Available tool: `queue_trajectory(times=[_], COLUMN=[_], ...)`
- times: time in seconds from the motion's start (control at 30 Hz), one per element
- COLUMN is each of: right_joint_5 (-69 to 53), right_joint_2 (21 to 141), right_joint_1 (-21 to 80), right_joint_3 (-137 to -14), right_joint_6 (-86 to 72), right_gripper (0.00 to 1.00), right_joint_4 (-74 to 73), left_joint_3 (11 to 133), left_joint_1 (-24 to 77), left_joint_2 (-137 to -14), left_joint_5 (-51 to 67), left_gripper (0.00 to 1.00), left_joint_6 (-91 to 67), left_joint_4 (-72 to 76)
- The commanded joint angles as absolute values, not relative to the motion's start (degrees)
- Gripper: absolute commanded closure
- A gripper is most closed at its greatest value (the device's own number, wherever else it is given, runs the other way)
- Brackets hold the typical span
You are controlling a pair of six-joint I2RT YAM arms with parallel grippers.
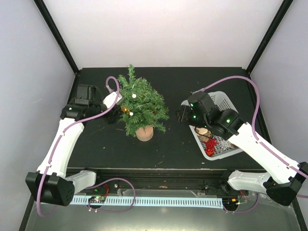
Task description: Decorate the small christmas tree
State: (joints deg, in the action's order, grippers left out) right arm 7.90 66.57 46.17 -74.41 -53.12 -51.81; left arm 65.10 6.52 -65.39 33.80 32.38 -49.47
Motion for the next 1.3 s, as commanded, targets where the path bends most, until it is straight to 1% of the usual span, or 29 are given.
queue_trajectory(times=[0.0, 0.33, 0.67, 0.83, 1.07, 1.27], right_joint_5=[8.1, 8.2, 10.3, 11.2, 9.5, 6.1], right_joint_2=[66.3, 66.0, 65.6, 65.6, 64.8, 65.0], right_joint_1=[45.9, 45.9, 45.8, 44.7, 38.5, 28.6], right_joint_3=[-74.0, -73.9, -74.3, -74.0, -69.3, -63.5], right_joint_6=[-53.9, -53.5, -52.6, -52.2, -52.0, -50.6], right_gripper=[0.49, 0.49, 0.49, 0.49, 0.49, 0.48], right_joint_4=[-51.1, -51.0, -52.2, -53.9, -56.7, -60.8], left_joint_3=[65.9, 65.8, 66.3, 66.4, 70.3, 75.9], left_joint_1=[7.1, 7.1, 6.7, 5.0, 3.6, 2.9], left_joint_2=[-65.2, -62.6, -60.8, -60.3, -60.1, -60.0], left_joint_5=[33.1, 33.6, 27.6, 26.2, 28.6, 29.8], left_gripper=[0.45, 0.45, 0.45, 0.44, 0.43, 0.42], left_joint_6=[30.0, 34.6, 36.9, 37.3, 35.0, 32.8], left_joint_4=[-46.5, -51.8, -56.0, -57.6, -61.0, -64.6])
